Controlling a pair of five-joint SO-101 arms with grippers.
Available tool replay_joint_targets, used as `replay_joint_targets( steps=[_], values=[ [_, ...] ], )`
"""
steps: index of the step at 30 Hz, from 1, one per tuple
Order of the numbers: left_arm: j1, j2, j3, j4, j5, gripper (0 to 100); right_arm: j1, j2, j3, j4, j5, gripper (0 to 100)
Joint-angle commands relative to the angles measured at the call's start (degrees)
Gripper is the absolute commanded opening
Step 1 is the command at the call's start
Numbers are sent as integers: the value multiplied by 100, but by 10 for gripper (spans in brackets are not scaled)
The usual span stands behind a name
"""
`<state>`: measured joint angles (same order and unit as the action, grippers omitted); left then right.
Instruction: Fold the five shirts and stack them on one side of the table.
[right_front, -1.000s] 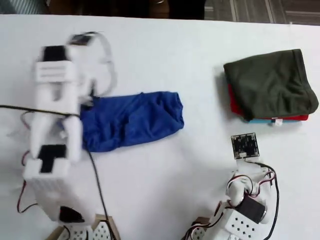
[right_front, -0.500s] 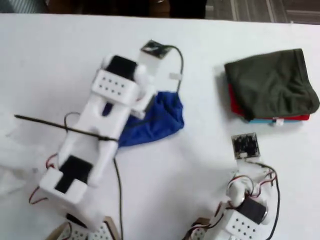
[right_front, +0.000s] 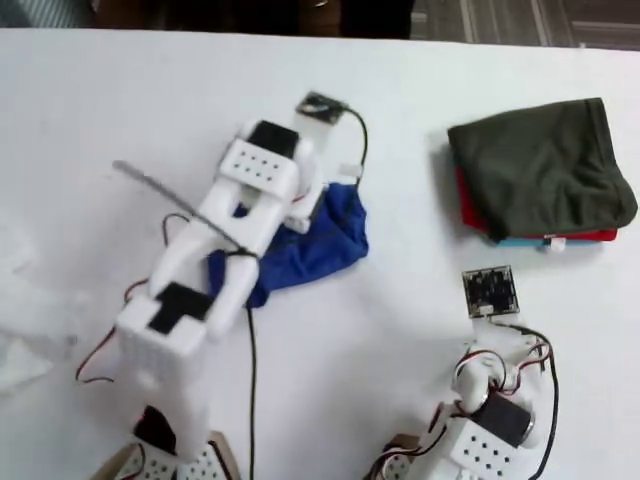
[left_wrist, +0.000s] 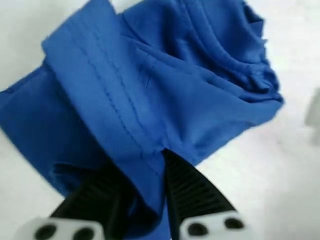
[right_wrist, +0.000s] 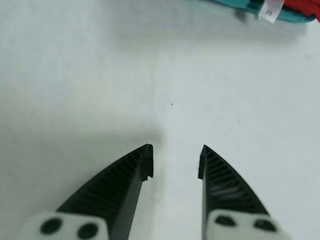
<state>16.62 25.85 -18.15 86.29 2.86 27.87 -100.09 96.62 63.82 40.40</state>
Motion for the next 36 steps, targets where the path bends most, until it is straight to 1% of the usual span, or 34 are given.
replay_joint_targets(
  steps=[1,8,15,17,20,21,22,27,29,30,32,34,36],
  values=[
    [158,237,-163,-255,35,26,4,-119,44,31,-35,159],
    [193,413,-1068,-264,35,26,4,-119,44,31,-35,159],
    [193,413,-1147,-264,35,31,4,-119,44,40,-35,159],
    [193,413,-1165,-264,35,79,4,-119,44,40,-35,159],
    [185,396,-1174,-255,35,217,4,-127,44,101,-44,159],
    [149,343,-1182,-229,35,250,4,-163,44,163,-44,159],
    [123,325,-1200,-211,35,259,4,-163,44,189,-44,159],
    [-396,255,-2079,519,0,212,4,-163,44,180,-44,159],
    [-695,237,-2484,897,0,175,-4,-163,44,163,-44,159],
    [-870,264,-2659,1081,0,135,-4,-163,44,163,-44,159],
    [-1266,299,-2774,1240,18,11,-4,-163,44,163,-44,159],
    [-1565,404,-2571,1222,-9,37,-4,-163,44,163,-44,159],
    [-1741,624,-2290,1222,-9,29,-4,-163,44,163,-44,159]
  ],
)
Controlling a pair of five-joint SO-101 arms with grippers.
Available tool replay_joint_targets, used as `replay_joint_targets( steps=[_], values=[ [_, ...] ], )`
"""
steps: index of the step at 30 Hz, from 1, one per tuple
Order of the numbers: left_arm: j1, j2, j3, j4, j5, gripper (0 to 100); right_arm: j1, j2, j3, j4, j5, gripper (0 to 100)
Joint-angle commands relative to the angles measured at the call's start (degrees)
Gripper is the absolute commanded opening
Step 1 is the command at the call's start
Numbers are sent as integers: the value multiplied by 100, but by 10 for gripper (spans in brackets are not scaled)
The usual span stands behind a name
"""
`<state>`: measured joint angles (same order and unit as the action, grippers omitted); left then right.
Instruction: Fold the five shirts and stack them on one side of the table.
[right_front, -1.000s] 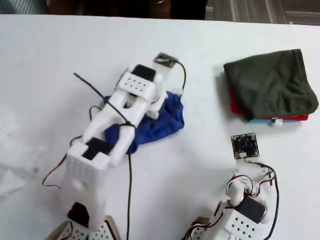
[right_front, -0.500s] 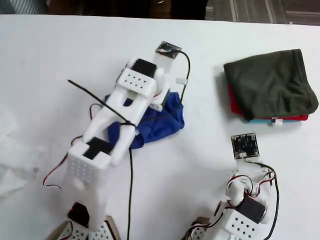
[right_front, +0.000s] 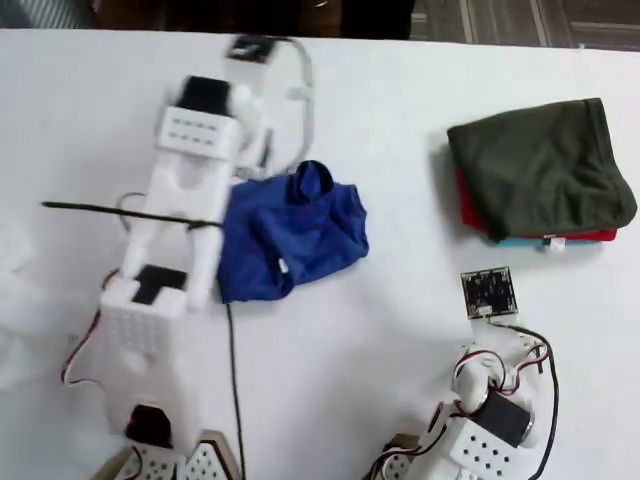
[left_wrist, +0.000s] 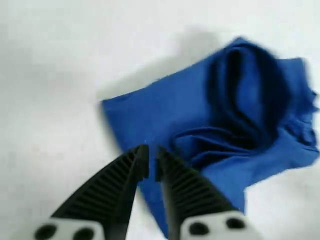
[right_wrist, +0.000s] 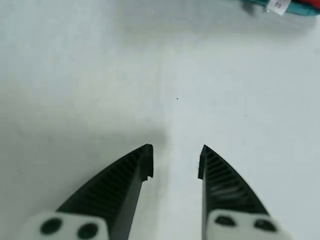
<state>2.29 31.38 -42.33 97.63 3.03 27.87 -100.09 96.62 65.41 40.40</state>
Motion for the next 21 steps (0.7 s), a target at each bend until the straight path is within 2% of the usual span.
replay_joint_targets(
  steps=[1,5,11,21],
  values=[
    [-343,185,277,97,-35,29,-4,-163,44,4,-44,159],
    [-316,527,567,88,0,28,-4,-163,44,-4,-44,159],
    [176,695,708,53,167,28,-4,-154,44,-84,-44,159],
    [1688,615,734,-26,712,28,-4,-163,44,-84,-44,159]
  ],
)
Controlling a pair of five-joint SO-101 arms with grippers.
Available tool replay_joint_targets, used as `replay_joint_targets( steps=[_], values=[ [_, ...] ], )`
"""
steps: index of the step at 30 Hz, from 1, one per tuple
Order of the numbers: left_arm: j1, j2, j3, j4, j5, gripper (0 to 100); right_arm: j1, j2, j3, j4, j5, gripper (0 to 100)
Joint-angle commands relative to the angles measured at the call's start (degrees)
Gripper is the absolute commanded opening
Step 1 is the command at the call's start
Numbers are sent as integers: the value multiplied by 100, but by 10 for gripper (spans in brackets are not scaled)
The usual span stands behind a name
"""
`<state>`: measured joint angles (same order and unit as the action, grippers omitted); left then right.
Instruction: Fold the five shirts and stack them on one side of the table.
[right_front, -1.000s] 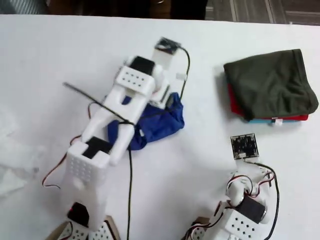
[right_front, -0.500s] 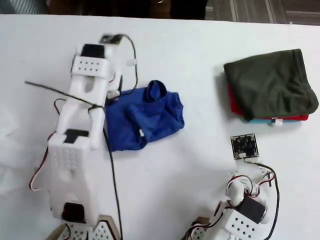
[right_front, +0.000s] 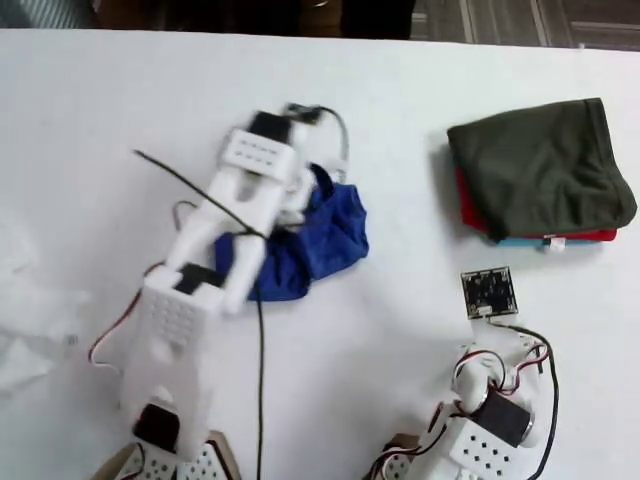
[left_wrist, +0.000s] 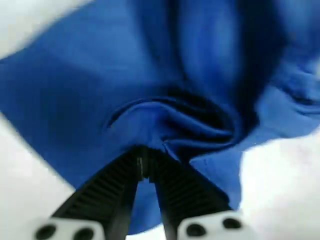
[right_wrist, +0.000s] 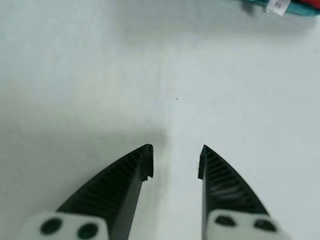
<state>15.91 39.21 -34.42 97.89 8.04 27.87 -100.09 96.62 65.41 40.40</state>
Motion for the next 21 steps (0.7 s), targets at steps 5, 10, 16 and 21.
replay_joint_targets(
  steps=[5,10,16,21],
  values=[
    [642,-167,-251,70,246,28,-4,-163,44,-84,-44,159],
    [879,-167,-725,387,246,27,-4,-163,44,-84,-132,159],
    [1090,-167,-1288,431,246,27,4,-163,44,-84,-273,159],
    [844,-176,-1789,440,229,27,4,-163,44,-92,-255,159]
  ],
)
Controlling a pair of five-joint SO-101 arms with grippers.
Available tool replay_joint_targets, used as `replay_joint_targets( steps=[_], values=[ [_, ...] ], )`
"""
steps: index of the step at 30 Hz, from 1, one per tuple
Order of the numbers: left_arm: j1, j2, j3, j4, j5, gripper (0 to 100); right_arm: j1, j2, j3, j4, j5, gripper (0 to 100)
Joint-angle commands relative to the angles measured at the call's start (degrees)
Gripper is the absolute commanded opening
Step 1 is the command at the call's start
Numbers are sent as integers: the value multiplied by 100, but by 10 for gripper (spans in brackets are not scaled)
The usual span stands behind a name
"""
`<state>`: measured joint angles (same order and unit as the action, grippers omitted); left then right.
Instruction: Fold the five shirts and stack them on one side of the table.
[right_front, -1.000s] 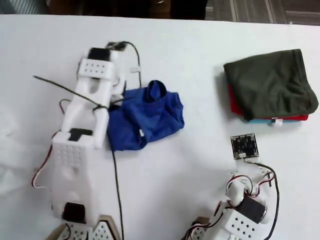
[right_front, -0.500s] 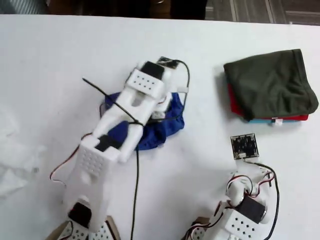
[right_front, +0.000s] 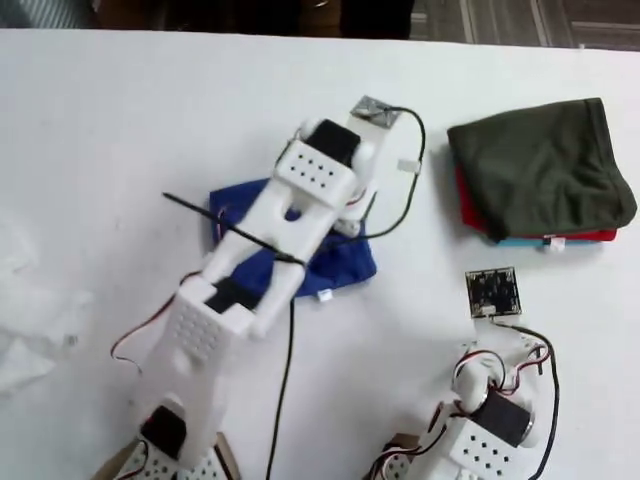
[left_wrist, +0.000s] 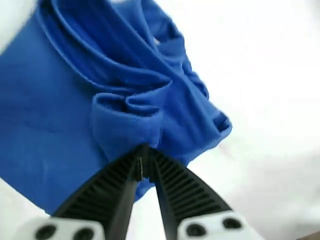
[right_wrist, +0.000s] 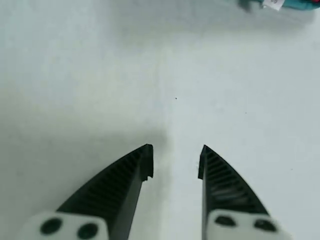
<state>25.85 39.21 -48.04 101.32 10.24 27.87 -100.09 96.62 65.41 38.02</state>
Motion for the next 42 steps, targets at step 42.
replay_joint_targets(
  steps=[42],
  values=[
    [536,-264,75,35,-18,26,4,-145,44,-163,-26,159]
  ],
)
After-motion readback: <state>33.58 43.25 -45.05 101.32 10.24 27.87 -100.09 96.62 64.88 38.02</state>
